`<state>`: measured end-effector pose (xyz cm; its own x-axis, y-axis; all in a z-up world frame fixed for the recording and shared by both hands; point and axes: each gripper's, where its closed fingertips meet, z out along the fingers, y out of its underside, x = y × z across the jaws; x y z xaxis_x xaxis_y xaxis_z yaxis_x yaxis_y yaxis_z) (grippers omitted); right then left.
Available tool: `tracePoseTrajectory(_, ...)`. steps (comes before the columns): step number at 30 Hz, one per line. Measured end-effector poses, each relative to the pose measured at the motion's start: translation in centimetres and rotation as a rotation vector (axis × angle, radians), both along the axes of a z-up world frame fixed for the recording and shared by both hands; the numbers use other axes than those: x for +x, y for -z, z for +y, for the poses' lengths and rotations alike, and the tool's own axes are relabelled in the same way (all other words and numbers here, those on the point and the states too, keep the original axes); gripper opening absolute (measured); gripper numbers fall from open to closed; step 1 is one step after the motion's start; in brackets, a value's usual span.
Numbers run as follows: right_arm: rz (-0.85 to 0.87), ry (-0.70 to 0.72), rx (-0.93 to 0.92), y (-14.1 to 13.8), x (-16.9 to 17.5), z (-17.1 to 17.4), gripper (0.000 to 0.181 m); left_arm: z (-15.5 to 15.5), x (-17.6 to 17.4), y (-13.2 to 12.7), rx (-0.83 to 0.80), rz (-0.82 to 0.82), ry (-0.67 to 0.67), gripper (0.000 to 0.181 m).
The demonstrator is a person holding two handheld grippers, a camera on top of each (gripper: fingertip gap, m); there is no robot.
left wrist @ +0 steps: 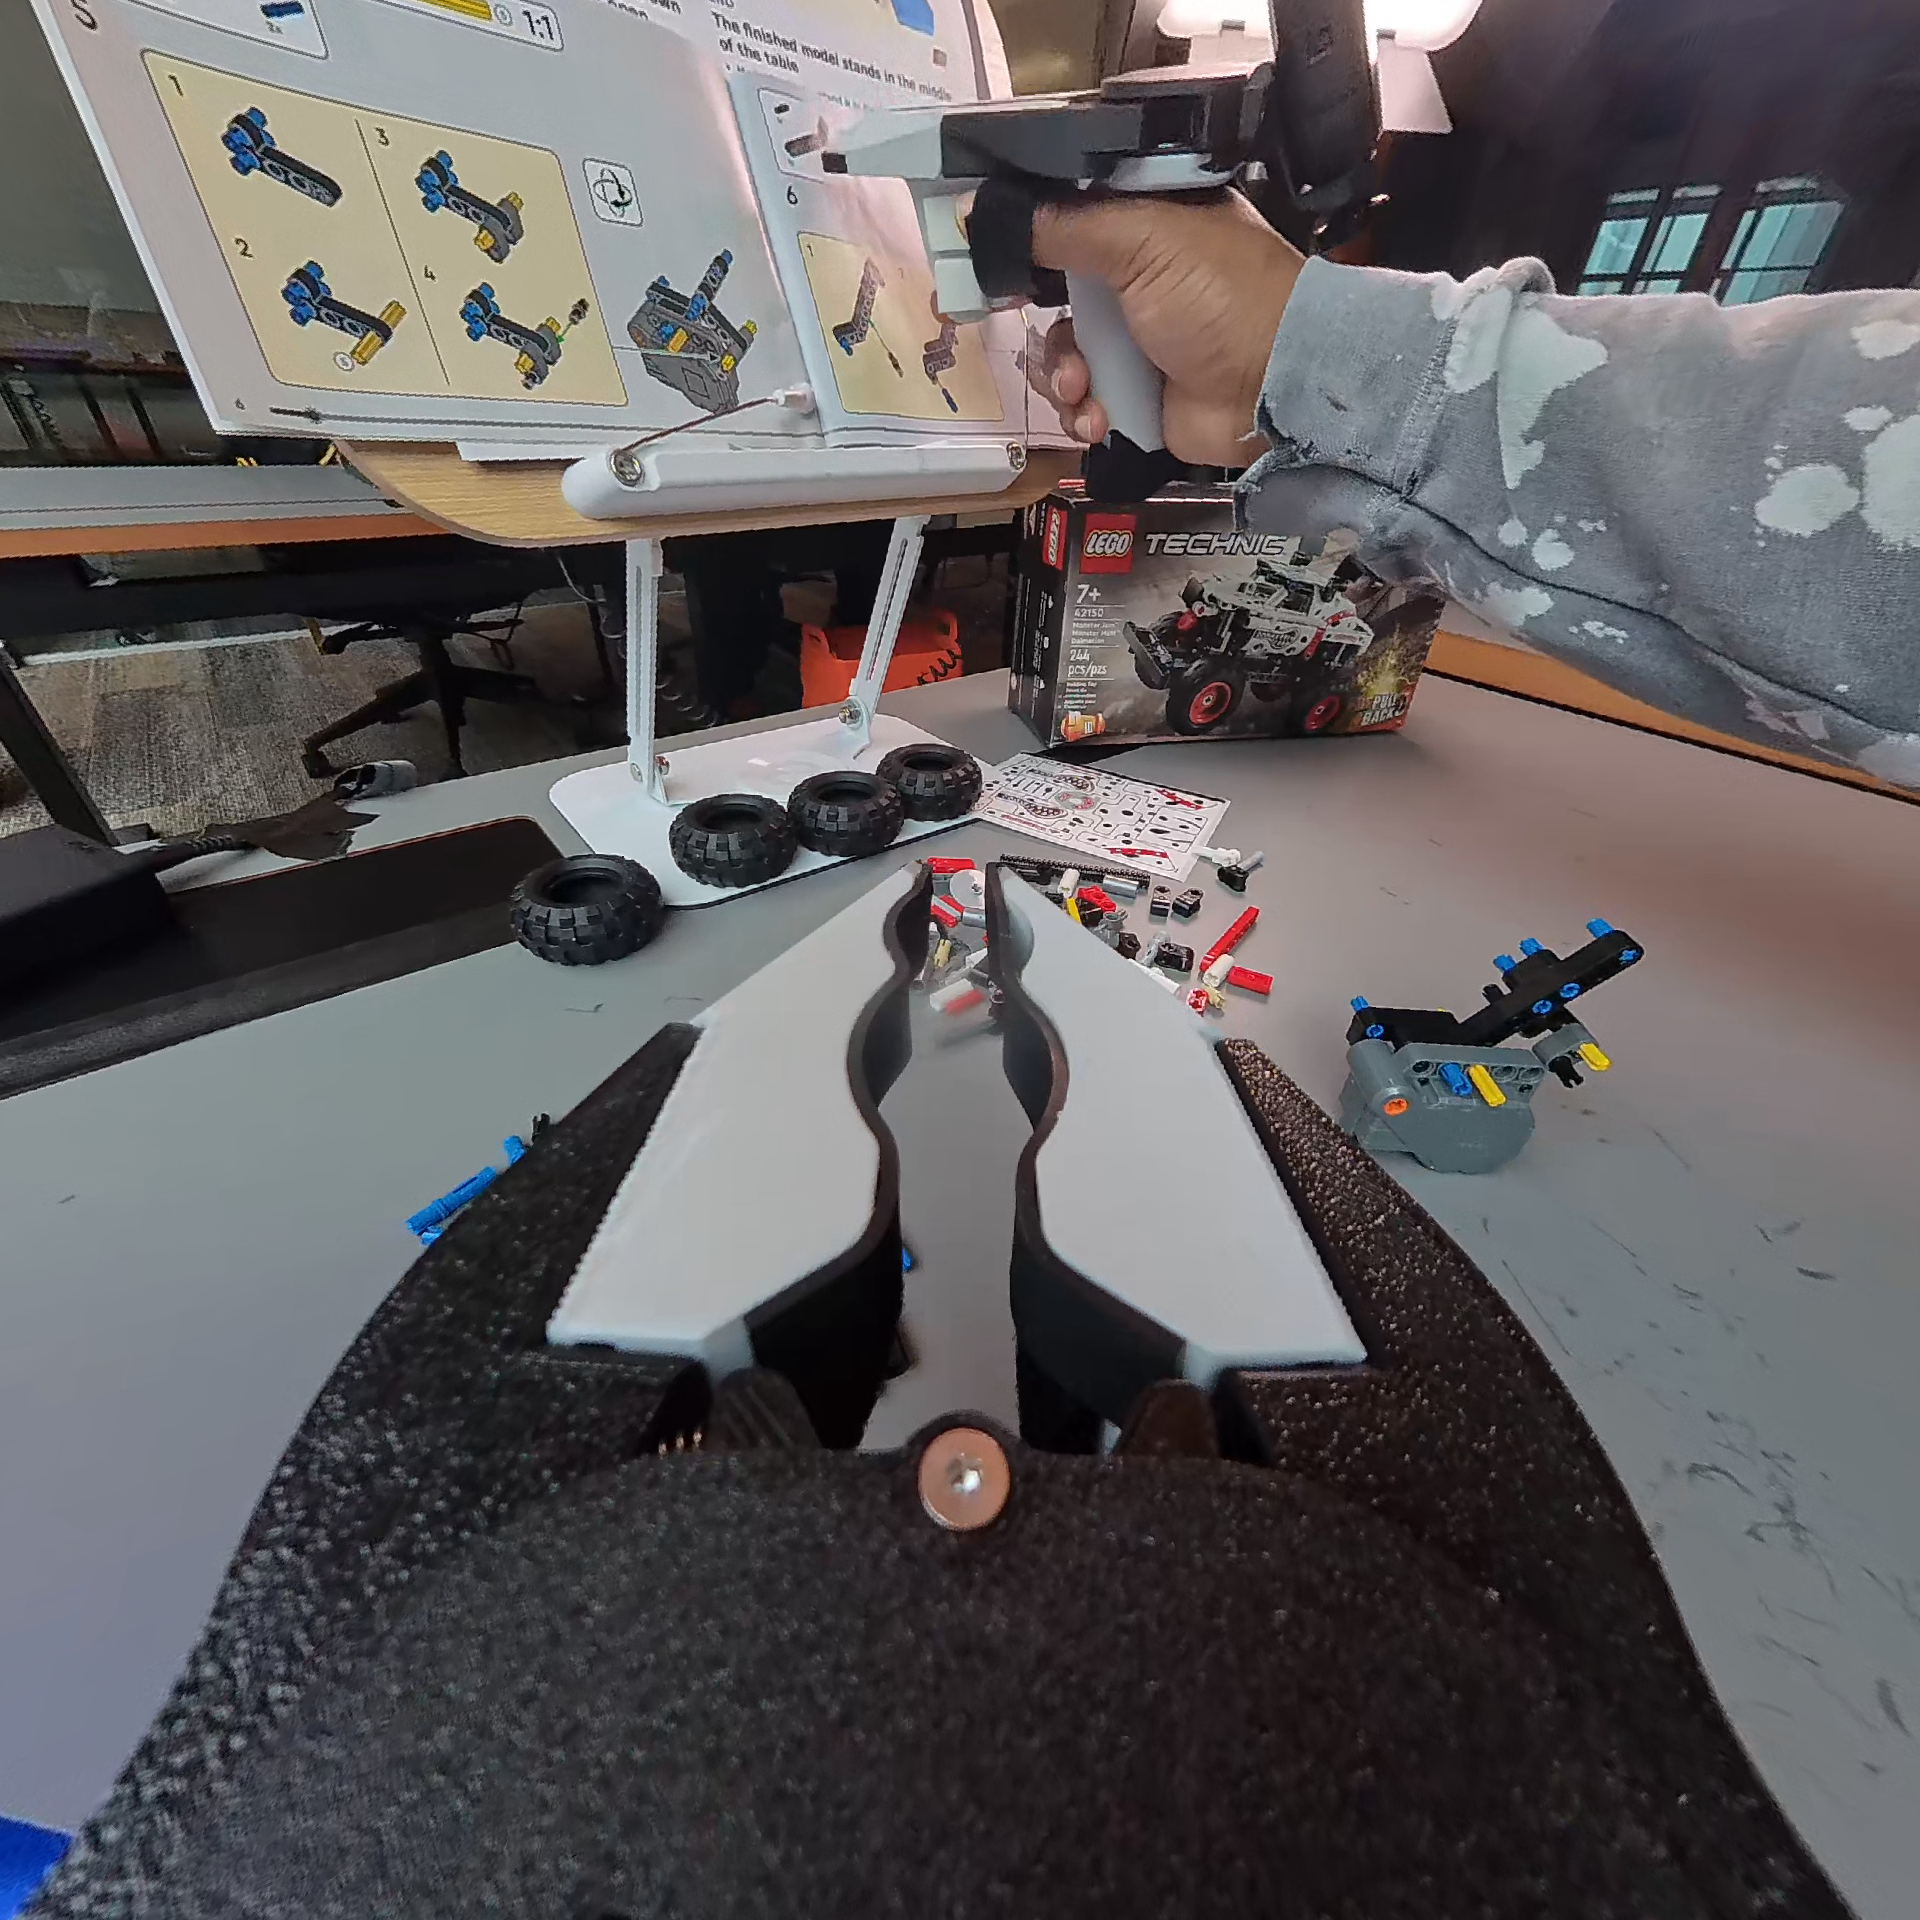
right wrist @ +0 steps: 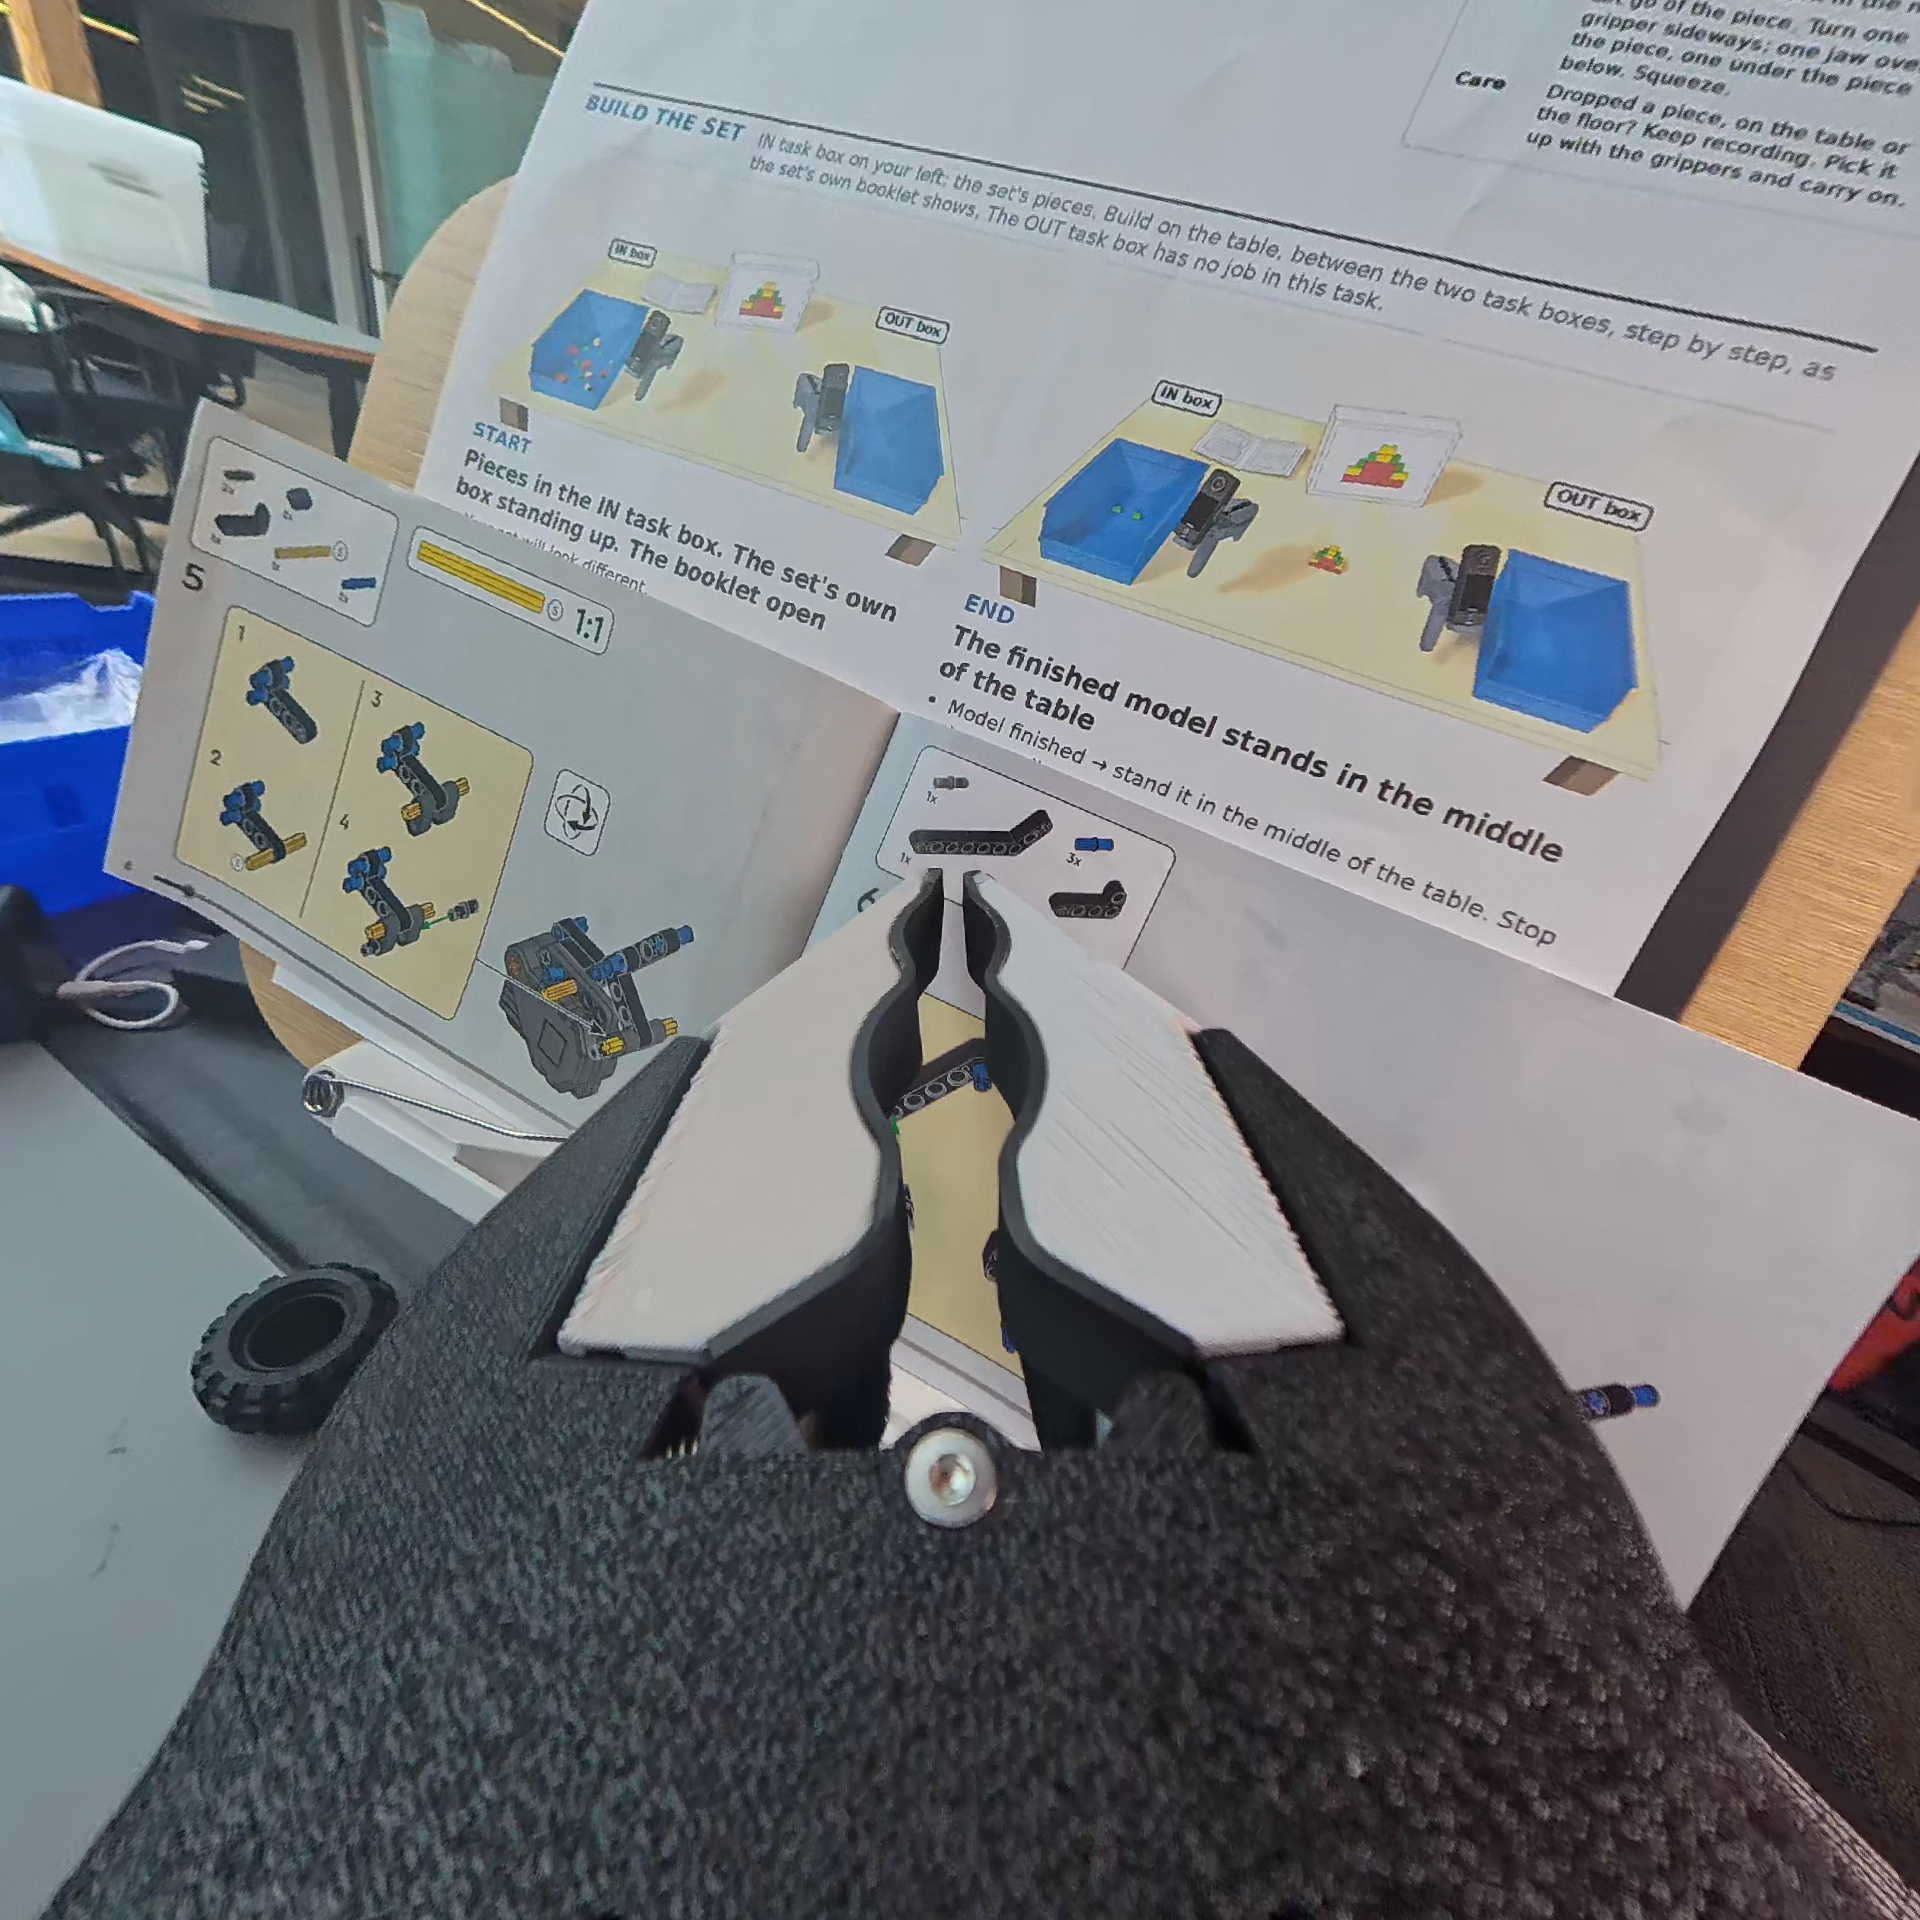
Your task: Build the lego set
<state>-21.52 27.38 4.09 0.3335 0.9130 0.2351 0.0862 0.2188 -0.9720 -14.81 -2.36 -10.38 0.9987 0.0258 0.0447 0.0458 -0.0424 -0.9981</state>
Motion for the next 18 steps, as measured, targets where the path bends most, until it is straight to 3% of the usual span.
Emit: tracePoseTrajectory(18, 0.004, -0.005, 0.042, -0.5, 1.2, -0.7, 0.01, -0.2, -1.4, 0.2, -0.018, -0.036, -0.071, 0.021)
